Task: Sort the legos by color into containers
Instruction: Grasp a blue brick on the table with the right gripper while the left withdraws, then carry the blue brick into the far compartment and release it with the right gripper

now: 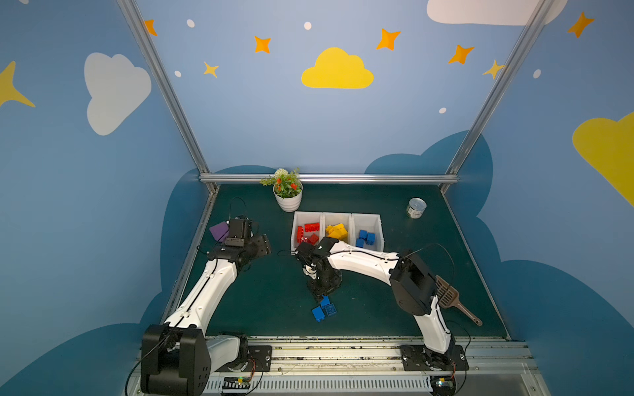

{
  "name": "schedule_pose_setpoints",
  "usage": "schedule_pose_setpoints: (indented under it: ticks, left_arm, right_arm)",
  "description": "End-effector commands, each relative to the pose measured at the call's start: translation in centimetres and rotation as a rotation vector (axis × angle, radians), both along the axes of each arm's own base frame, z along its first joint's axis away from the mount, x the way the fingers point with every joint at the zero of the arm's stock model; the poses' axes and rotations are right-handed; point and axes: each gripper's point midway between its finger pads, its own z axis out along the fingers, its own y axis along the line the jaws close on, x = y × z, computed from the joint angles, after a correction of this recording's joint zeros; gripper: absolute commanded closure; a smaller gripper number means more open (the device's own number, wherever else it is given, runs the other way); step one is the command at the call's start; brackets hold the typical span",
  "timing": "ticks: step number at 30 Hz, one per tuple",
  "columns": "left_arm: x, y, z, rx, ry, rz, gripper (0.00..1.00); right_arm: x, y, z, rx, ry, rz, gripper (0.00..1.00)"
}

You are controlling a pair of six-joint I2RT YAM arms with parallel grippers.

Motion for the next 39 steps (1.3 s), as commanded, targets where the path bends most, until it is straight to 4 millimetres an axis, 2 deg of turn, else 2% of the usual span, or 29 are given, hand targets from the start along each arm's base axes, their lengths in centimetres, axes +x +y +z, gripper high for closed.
schedule_pose_setpoints:
  ticks: [1, 12, 15, 18, 21, 24, 27, 30, 34, 39]
  left_arm:
    - [-0.2, 0.0, -0.1, -0.011, -0.004, 0.005, 0.25]
    - [-0.2, -0.1, -0.3, -0.017, -0.002, 0.005, 0.25]
    - [-0.2, -0.1, -0.3, -0.018, -0.002, 0.004, 0.25]
    - [-0.2, -0.2, -0.2, -0.022, -0.003, 0.002, 0.25]
    - [-0.2, -0.2, -0.1, -0.024, -0.007, 0.002, 0.25]
    - [-0.3, -0.3, 0.1, -0.031, -0.01, 0.0, 0.25]
    - [-0.4, -0.5, 0.0, -0.046, -0.008, -0.003, 0.25]
    - [-0.5, -0.9, -0.2, -0.065, -0.006, -0.015, 0.25]
    - [-0.6, -1.5, -0.5, -0.09, -0.002, -0.039, 0.25]
    - [-0.6, -2.0, -0.5, -0.116, -0.004, -0.056, 0.25]
  right_arm:
    - [-0.4, -0.1, -0.6, -0.021, 0.025, 0.002, 0.51]
    - [-0.2, -0.2, -1.1, -0.037, 0.022, 0.003, 0.71]
    - [0.0, -0.1, -0.8, -0.032, 0.01, 0.007, 0.73]
    - [1.1, -0.4, 0.3, -0.027, -0.028, 0.008, 0.74]
    - [3.9, -1.3, 2.6, -0.003, -0.099, -0.012, 0.75]
    - [7.5, -3.0, 5.4, 0.022, -0.182, -0.056, 0.76]
    - [11.3, -5.3, 7.8, 0.034, -0.264, -0.109, 0.76]
    - [15.1, -8.3, 9.4, 0.02, -0.325, -0.178, 0.75]
    - [19.7, -12.3, 10.3, 0.006, -0.382, -0.278, 0.75]
    - [23.1, -15.2, 9.2, -0.01, -0.379, -0.363, 0.75]
